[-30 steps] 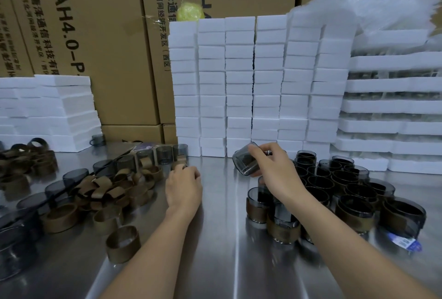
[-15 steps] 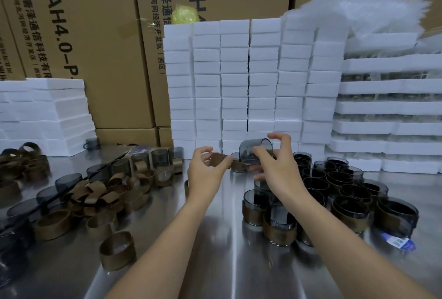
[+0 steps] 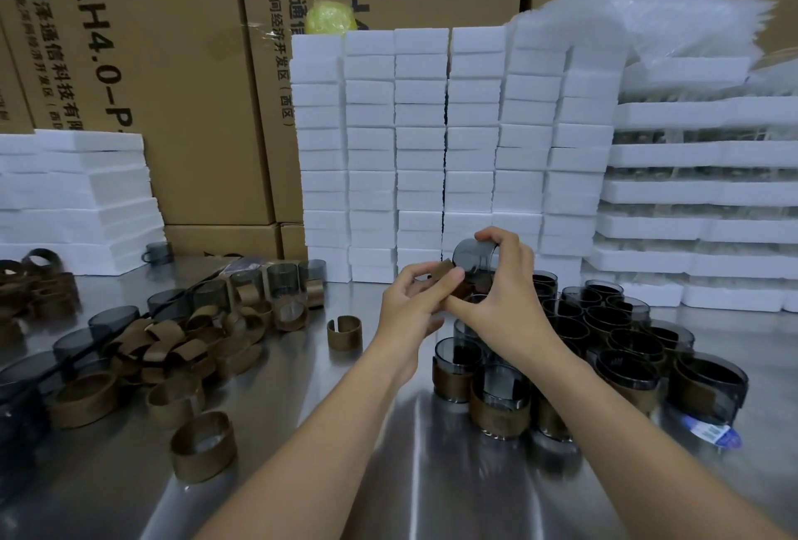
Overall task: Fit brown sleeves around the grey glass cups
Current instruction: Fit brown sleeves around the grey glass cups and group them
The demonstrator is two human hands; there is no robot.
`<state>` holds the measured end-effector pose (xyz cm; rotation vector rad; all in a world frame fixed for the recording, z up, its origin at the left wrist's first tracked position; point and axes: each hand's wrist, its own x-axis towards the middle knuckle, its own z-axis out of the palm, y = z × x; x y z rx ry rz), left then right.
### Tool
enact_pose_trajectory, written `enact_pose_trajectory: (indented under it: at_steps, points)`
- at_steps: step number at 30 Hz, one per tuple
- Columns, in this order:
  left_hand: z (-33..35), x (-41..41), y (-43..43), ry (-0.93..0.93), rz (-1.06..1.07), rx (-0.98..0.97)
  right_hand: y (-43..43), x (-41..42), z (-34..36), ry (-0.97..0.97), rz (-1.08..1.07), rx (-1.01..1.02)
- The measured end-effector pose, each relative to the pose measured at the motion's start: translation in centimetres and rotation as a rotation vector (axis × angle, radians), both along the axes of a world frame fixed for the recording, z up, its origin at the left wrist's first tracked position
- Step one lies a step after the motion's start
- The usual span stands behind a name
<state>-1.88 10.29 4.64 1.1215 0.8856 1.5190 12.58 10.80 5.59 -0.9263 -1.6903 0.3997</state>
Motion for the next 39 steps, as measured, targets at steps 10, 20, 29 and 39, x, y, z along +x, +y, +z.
enact_pose_trajectory:
  at_steps: [10,20,29,39]
  points:
    - [1.0,-0.5,-0.4,0.049,-0.106,0.034,-0.4,0.5,0.4,0.075,-0.128,0.045]
    - [1.8,-0.6,-0.4,0.125,-0.062,-0.093,-1.1,-0.6,0.4,0.118,-0.011,0.021]
    - [2.7,-1.6,-0.4,0.131,-0.178,-0.151,-0.9,0.1,-0.5,0.097,0.043,0.048]
    - [3.7,-2.5,-0.3,0.221,-0.217,-0.172,-1.1,0.6,-0.6,0.059,0.086,0.044]
